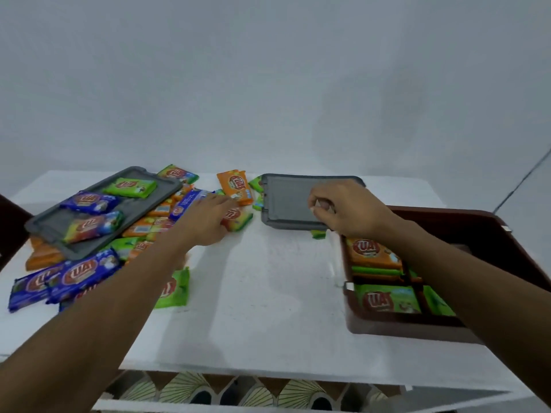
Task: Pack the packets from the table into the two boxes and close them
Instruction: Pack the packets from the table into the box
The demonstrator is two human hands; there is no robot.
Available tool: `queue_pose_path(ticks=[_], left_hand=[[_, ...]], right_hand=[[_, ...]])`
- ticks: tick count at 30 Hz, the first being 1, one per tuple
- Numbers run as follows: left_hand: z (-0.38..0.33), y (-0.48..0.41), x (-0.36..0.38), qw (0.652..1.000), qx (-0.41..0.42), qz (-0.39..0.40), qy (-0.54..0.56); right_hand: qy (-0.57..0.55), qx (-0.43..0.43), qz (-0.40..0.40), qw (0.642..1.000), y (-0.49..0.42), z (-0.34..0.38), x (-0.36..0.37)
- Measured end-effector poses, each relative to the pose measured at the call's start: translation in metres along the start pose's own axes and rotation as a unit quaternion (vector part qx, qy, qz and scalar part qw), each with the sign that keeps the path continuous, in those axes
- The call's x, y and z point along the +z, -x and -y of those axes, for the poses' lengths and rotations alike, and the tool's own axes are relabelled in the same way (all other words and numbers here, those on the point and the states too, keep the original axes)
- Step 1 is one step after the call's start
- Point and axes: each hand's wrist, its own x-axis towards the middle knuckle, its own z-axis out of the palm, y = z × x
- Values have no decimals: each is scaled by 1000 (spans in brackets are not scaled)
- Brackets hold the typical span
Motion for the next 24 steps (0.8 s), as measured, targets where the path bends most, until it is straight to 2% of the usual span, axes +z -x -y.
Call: queue_pose_path(ticks=[2,4,9,12,15,21,24], left_hand=[[19,-1,-4,1000,-11,9,19],[38,-1,-7,998,-15,-16,61],[90,23,-5,994,46,-37,91],[111,44,1,993,52,-50,94],[124,66,0,995,57,-8,85],[141,99,-8,974,36,174,138],[145,105,-9,972,40,199,116]], right_hand=[[6,1,23,1000,-20,13,13],[23,-2,55,998,-39,26,29],[63,-3,129,990,-82,66,61],[83,14,158,984,-106,85,85],[118,32,172,977,-126,98,110],[136,113,202,963,-141,114,147],[142,142,170,965,-141,118,155]])
